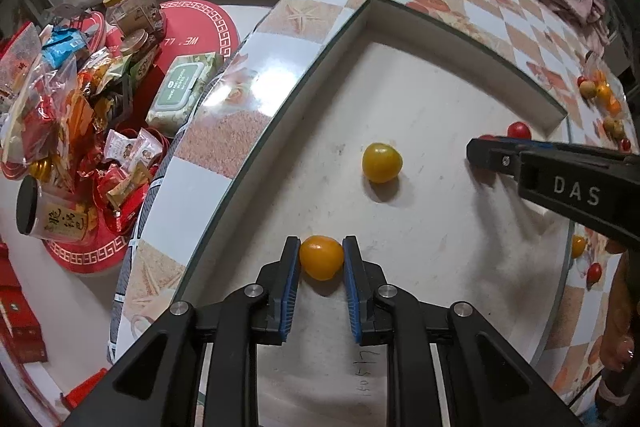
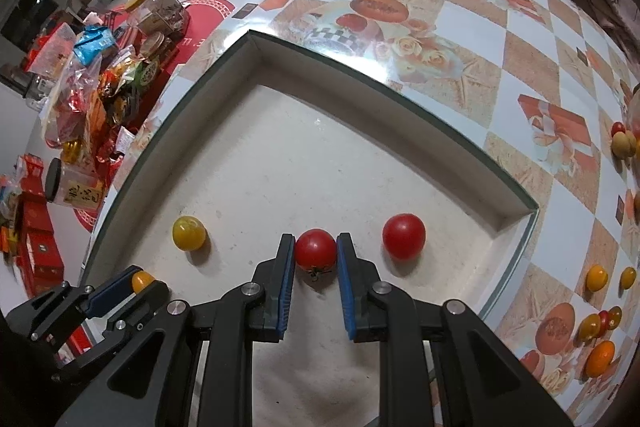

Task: Organize fruits
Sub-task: 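Carry both tomatoes into the white tray and open both tools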

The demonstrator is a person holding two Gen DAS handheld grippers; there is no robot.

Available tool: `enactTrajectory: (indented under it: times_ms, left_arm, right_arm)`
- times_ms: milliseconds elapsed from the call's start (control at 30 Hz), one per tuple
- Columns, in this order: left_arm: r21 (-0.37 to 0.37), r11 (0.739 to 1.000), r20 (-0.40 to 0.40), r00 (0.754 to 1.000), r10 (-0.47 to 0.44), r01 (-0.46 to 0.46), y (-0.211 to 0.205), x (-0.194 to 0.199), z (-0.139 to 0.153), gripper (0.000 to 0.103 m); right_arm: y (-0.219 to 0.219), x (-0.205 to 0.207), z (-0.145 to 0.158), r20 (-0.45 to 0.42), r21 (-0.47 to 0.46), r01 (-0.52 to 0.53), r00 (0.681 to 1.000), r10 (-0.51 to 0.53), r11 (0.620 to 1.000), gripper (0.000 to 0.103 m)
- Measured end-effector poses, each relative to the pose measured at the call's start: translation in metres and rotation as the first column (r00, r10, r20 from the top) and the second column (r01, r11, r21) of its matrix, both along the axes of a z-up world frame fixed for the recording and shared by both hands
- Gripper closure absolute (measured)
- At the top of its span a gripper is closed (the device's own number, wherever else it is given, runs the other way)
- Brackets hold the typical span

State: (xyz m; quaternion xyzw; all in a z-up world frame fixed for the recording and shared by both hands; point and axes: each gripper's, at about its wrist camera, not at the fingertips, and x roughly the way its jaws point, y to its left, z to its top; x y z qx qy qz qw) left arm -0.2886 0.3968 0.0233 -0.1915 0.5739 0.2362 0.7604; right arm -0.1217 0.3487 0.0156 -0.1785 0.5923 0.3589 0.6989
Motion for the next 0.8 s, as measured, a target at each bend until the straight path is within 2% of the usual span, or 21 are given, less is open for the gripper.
enactTrajectory:
  times_ms: [100,167,233,367,400,600,667,700,733,800]
  left_arm:
    - [0.008,1.0,-0.007,1.0,-0.01,0.01,-0.001,0.001,0.0,0.08]
    - [0.01,1.0,-0.011,1.0,-0.017,0.017,-0.001,0.001,0.0,0.079]
    - [0.013,1.0,-0.015,1.0,-0.025,0.025,-0.002,0.001,0.0,0.079]
    - [0.02,0.999,-0.024,0.999,-0.041,0.041,-0.003,0.002,0.001,0.079]
    - [0.021,0.999,-0.025,0.999,-0.043,0.043,-0.003,0.003,0.001,0.079]
    - [0.013,0.999,-0.021,0.998,-0.051,0.051,-0.001,0.003,0.001,0.079]
    - [-0.008,0.999,-0.011,0.999,-0.053,0.053,0.0,0.002,0.001,0.045]
    - [-0.006,0.999,0.012,0.999,-0.043,0.043,0.001,0.0,0.004,0.021]
    - [0.015,0.999,0.051,0.998,-0.037,0.036,0.0,-0.002,0.01,0.02]
    - [0.039,0.998,0.053,0.997,-0.061,0.059,-0.005,0.001,0.015,0.02]
  right_arm:
    - [0.001,-0.001,0.0,0.008,-0.007,-0.013,1.0,0.013,1.0,0.079]
    - [0.001,0.0,0.0,-0.007,0.004,-0.013,1.0,0.013,1.0,0.075]
    - [0.0,0.001,0.001,-0.02,0.009,-0.005,1.0,0.005,1.0,0.064]
    - [-0.005,0.002,0.005,-0.031,0.034,0.003,1.0,-0.002,0.999,0.056]
    - [-0.005,0.002,0.006,-0.034,0.039,0.006,0.999,-0.005,0.999,0.051]
    - [-0.012,0.006,0.02,-0.048,0.093,0.037,0.998,-0.032,0.995,0.042]
    - [-0.014,0.006,0.026,-0.049,0.112,0.045,0.998,-0.039,0.993,0.04]
    - [-0.016,0.006,0.029,-0.048,0.119,0.047,0.998,-0.042,0.992,0.039]
    - [-0.017,0.005,0.031,-0.05,0.126,0.05,0.998,-0.044,0.991,0.039]
    - [-0.02,0.004,0.035,-0.045,0.137,0.053,0.998,-0.047,0.989,0.039]
